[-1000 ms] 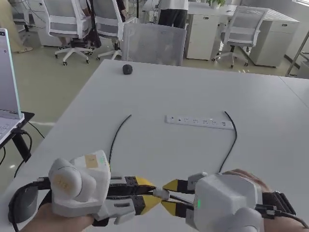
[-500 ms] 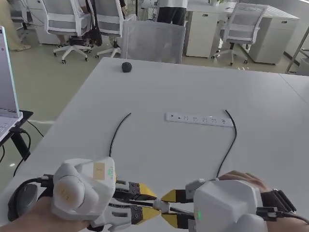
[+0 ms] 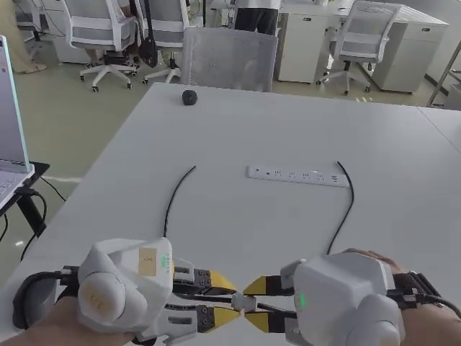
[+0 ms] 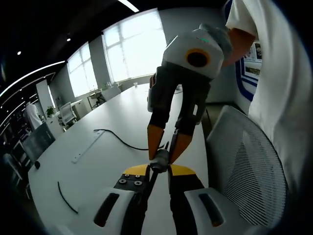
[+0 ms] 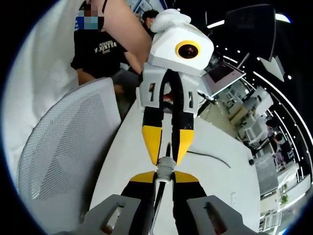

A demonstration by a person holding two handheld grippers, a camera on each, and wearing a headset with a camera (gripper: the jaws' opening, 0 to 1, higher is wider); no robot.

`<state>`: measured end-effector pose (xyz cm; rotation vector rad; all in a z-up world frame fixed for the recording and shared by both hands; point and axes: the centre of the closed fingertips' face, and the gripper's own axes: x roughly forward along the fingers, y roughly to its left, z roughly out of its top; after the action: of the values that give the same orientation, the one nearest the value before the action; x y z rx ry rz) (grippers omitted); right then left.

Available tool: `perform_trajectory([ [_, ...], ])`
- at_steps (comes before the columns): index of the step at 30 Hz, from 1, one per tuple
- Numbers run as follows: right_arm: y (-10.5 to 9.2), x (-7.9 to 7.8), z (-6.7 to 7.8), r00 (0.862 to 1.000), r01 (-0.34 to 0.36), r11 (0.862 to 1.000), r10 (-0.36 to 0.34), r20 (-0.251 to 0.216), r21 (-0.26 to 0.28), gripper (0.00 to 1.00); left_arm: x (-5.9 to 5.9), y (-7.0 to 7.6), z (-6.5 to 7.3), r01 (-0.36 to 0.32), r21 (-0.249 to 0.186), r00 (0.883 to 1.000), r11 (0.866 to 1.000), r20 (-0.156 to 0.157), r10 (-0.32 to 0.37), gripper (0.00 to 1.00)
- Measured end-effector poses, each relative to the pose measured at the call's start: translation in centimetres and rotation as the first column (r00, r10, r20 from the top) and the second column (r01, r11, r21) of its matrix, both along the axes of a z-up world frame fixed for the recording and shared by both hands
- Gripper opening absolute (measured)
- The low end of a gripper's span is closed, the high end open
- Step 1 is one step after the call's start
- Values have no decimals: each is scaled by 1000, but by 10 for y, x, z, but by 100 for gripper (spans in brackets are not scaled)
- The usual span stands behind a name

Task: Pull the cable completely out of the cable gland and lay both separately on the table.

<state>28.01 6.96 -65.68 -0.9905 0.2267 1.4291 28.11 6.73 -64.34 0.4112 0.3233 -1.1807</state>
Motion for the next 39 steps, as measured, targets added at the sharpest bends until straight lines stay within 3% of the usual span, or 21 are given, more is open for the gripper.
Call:
perform_trajectory([
  [6, 3, 3, 2, 998, -7, 1000, 8, 63, -6, 9, 5, 2, 3, -37, -5, 999, 999, -11, 37, 14],
  [10, 2, 4, 3, 999, 3, 1000, -3, 47, -1, 9, 6, 3, 3, -44, -4, 999, 999, -4, 44, 14],
  [21, 1, 3, 6, 995, 59, 998, -56, -88, 31, 10, 5, 2, 3, -43, -13, 999, 999, -3, 43, 14],
  [27, 1, 0, 6, 985, 69, 997, -63, -158, 30, 9, 2, 2, 3, -10, 19, 999, 1000, 39, 9, 14],
  [35, 2, -2, 4, 977, 76, 997, -74, -199, 6, 9, -1, -1, 2, 9, 50, 997, 999, 72, -12, 14],
  [37, 2, -2, 3, 978, 78, 997, -77, -194, -3, 9, 1, -1, 2, -5, 43, 998, 999, 55, 3, 14],
  [38, 2, -2, 3, 979, 81, 997, -81, -187, -8, 8, 2, -1, 1, -31, 16, 999, 999, 15, 31, 14],
  [39, 2, 0, 4, 983, 86, 996, -86, -163, -11, 8, 3, -1, 2, -39, 5, 999, 999, 2, 39, 14],
])
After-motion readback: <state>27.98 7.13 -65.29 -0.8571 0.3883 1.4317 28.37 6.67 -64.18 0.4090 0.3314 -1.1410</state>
